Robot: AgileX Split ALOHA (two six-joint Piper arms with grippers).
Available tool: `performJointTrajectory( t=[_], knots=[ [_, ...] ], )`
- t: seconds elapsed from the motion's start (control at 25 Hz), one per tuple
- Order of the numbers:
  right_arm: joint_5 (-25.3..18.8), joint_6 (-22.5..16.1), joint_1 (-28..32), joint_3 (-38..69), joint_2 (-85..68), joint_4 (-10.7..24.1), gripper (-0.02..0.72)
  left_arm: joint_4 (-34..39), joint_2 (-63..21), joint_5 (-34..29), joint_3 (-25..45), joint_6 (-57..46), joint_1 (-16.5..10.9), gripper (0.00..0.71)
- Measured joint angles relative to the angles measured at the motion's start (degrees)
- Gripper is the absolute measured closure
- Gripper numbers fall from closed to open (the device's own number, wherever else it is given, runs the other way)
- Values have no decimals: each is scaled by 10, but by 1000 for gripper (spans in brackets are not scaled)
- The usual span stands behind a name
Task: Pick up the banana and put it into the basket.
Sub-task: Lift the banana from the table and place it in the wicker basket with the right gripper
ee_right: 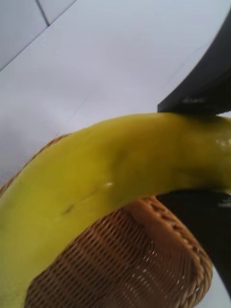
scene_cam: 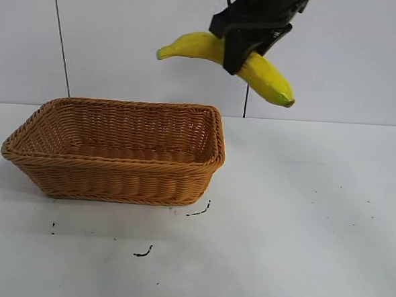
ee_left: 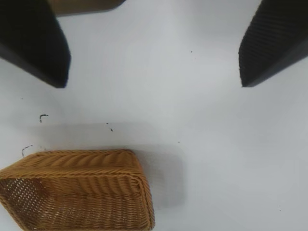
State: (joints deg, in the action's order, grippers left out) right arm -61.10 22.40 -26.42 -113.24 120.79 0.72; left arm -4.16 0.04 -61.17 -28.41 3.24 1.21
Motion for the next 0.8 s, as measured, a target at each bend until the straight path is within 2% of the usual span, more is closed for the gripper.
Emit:
performJointTrajectory(
  t=[0.2, 0.28, 0.44, 0.56, 0.68, 0.8],
  knots=[
    [4, 7, -50, -53, 58, -1, 402, 0, 0, 0, 0, 0, 0, 20],
    [8, 26, -67, -81, 81, -1, 402, 0, 0, 0, 0, 0, 0, 20],
    [62, 77, -91, -107, 114, 5, 402, 0, 0, 0, 0, 0, 0, 20],
    [109, 106, -99, -109, 129, 24, 402, 0, 0, 0, 0, 0, 0, 20],
    [133, 114, -99, -109, 144, 42, 402, 0, 0, 0, 0, 0, 0, 20],
    [136, 118, -99, -109, 161, 46, 402, 0, 0, 0, 0, 0, 0, 20]
  ],
)
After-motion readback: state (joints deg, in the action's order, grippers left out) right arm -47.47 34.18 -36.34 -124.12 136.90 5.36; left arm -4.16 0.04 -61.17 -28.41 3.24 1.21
